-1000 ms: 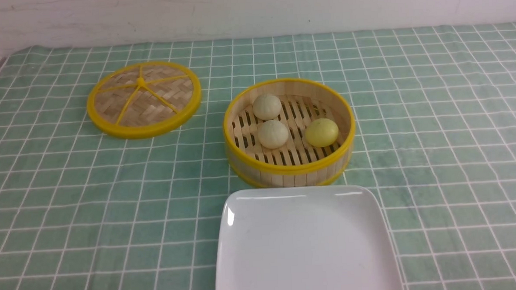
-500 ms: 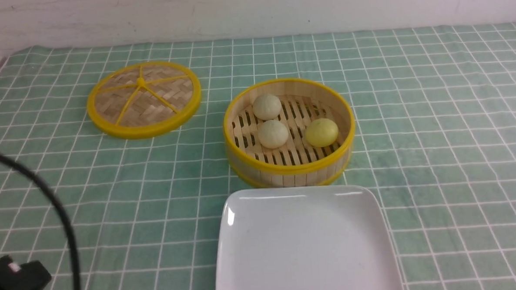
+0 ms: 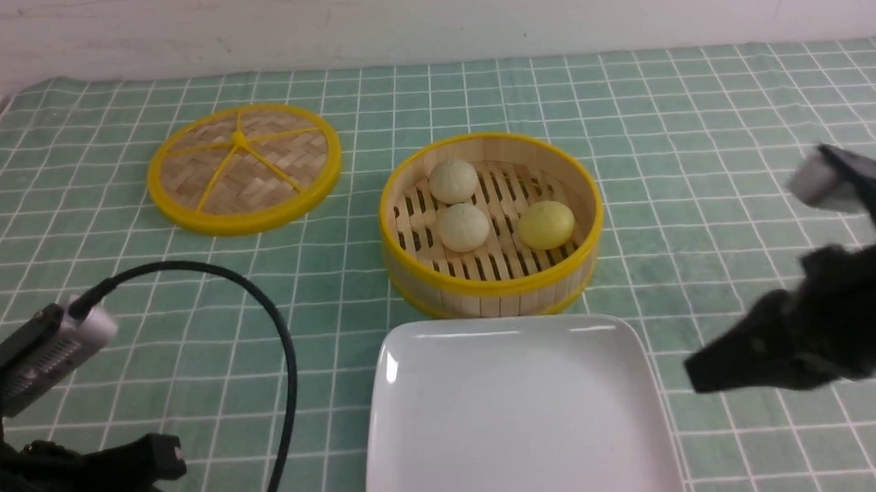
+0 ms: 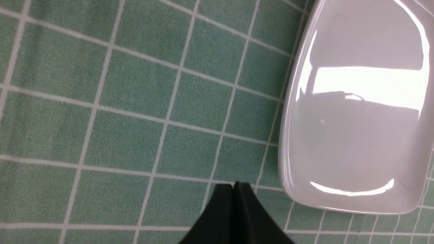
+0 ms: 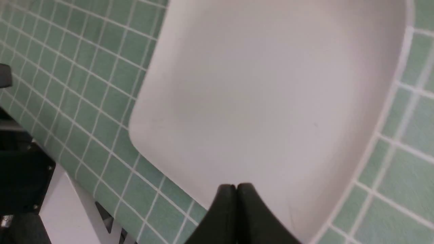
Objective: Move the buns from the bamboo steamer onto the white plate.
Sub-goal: 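Reach toward a bun in the bamboo steamer with the right gripper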
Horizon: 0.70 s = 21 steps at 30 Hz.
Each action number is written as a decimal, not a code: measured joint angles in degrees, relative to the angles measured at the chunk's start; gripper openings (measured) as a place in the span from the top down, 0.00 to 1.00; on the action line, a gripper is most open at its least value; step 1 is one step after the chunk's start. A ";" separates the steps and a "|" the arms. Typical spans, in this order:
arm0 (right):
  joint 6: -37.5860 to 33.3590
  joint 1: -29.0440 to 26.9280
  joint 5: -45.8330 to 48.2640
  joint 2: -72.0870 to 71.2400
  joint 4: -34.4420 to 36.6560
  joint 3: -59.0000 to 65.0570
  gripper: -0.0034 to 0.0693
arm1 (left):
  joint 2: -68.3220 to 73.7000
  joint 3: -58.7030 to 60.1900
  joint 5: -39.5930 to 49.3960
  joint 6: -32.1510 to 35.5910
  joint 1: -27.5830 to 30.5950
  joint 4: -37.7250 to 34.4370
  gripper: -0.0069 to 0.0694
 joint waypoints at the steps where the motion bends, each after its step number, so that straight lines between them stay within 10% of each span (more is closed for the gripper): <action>1: 0.39 1.61 -1.20 2.52 -1.19 -2.20 0.93 | 0.30 0.00 0.00 0.17 0.00 0.00 0.90; 16: 25.05 9.44 -6.90 41.87 -40.33 -45.78 0.50 | 0.38 -0.21 0.26 0.39 0.00 0.74 0.88; 21: 27.51 9.44 -7.35 47.67 -44.22 -50.11 0.50 | 0.38 -0.21 -0.03 0.39 0.00 0.82 0.87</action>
